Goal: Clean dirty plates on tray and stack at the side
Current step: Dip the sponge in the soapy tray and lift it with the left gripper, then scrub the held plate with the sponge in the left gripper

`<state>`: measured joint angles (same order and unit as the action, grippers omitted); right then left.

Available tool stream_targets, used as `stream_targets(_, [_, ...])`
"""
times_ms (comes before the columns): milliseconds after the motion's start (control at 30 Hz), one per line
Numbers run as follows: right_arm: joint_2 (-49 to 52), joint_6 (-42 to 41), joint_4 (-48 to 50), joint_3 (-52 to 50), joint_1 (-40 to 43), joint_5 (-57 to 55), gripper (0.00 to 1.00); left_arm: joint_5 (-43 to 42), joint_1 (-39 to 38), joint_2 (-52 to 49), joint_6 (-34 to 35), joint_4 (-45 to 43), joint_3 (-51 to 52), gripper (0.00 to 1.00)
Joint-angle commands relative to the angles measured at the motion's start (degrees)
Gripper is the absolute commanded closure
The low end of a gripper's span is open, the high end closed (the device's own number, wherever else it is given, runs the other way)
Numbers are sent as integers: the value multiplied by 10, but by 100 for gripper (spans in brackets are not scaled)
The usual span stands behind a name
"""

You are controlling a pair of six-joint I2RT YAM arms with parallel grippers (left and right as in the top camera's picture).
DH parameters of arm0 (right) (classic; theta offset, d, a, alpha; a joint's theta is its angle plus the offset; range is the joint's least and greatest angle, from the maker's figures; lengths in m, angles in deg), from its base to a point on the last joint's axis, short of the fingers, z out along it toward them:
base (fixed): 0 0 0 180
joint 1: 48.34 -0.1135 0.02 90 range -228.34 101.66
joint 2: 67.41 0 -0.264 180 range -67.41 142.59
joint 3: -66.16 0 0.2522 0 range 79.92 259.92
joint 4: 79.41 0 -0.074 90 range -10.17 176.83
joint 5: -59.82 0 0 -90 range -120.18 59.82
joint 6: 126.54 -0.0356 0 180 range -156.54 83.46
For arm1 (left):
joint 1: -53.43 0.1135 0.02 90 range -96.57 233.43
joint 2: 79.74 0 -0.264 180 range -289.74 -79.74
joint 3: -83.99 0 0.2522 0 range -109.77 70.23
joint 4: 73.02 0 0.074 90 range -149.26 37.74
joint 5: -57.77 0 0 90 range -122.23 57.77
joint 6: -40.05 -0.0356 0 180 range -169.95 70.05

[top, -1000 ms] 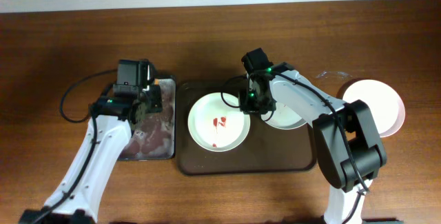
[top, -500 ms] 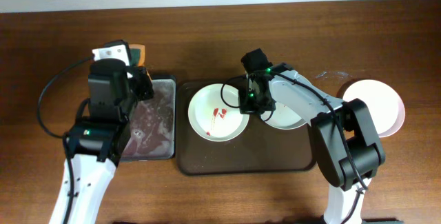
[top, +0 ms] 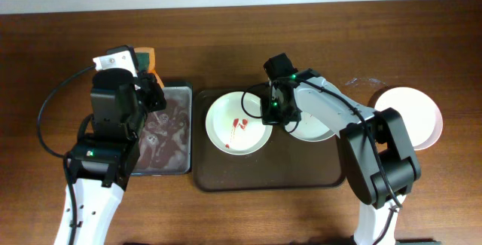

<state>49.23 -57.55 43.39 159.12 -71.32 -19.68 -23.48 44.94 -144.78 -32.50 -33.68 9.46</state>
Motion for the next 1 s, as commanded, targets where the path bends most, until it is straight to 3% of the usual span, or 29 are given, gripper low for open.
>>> stream_targets(0, [9,-3,-5,-6,-3,-7,96,-4,4,10,6,-3,-10,100])
stream_targets(633, [9,-3,-5,-6,-3,-4,96,-4,4,7,6,4,-10,100])
stream_targets(967, [9,-3,-9,-6,-3,2,96,-4,4,-153,6,130,-10,100])
